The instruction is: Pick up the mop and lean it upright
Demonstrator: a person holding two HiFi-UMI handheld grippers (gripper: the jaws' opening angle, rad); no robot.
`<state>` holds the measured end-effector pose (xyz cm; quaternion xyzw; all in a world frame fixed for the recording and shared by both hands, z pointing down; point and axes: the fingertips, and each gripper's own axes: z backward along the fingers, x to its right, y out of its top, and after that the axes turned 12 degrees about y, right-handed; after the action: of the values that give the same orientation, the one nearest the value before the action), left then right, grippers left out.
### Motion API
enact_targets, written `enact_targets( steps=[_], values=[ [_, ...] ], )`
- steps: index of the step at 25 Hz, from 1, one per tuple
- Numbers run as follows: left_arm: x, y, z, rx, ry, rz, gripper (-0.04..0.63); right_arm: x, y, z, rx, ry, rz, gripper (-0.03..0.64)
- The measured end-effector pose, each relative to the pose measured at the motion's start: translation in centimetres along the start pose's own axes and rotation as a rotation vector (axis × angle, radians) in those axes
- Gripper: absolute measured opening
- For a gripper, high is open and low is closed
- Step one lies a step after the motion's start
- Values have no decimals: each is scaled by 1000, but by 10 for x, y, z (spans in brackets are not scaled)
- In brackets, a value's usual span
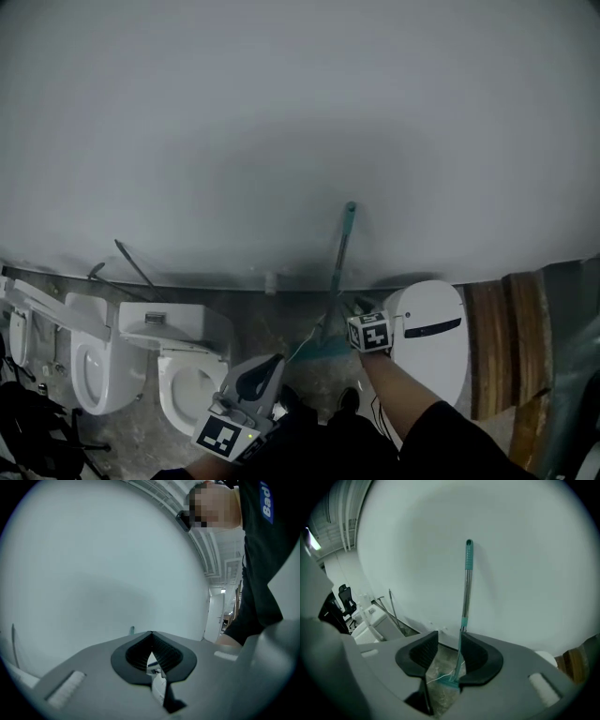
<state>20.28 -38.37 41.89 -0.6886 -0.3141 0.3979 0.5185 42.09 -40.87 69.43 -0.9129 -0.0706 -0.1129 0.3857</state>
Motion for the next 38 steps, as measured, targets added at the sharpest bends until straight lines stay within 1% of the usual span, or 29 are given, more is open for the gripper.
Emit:
enact_targets(
  steps=[2,5,7,8,10,13,16,21,23,24,25,26,27,30,33,35,38],
  values=[
    [8,-2,-1,15,-33,2,15,-25,-24,32,26,32,-22,94],
    [30,0,9,51,-75,-3,15,-60,-50,82,67,80,-36,26],
    [47,10,18,98,-90,-6,15,-79,-57,111,101,120,-25,6],
    [55,12,23,105,-91,-12,15,-88,-57,124,119,143,-16,5],
    [69,9,33,94,-83,-32,15,-101,-58,145,155,183,3,5],
    [99,7,56,113,-58,-61,15,-116,-67,175,205,221,25,5],
    [141,-4,94,123,-35,-75,15,-136,-95,215,243,250,39,5],
    [208,-22,149,101,-15,-76,15,-157,-136,276,315,294,22,3],
    [225,-31,170,80,-3,-91,15,-168,-151,294,331,311,2,3],
    [232,-32,180,87,-2,-93,15,-176,-159,301,333,320,-9,3],
    [239,-28,189,110,-7,-91,15,-183,-166,309,333,327,-14,3],
    [245,-23,197,134,-11,-90,15,-190,-172,316,334,331,-10,4],
    [249,-22,204,135,-12,-93,15,-196,-175,322,336,332,-1,3],
    [259,-32,222,91,-29,-117,15,-212,-179,341,360,326,19,3],
    [267,-32,238,116,-74,-107,15,-229,-181,358,394,306,26,3],
    [266,-29,252,142,-106,-104,15,-244,-181,368,415,286,38,3],
    [254,-35,280,126,-132,-109,15,-273,-184,380,444,244,42,4]
  ],
)
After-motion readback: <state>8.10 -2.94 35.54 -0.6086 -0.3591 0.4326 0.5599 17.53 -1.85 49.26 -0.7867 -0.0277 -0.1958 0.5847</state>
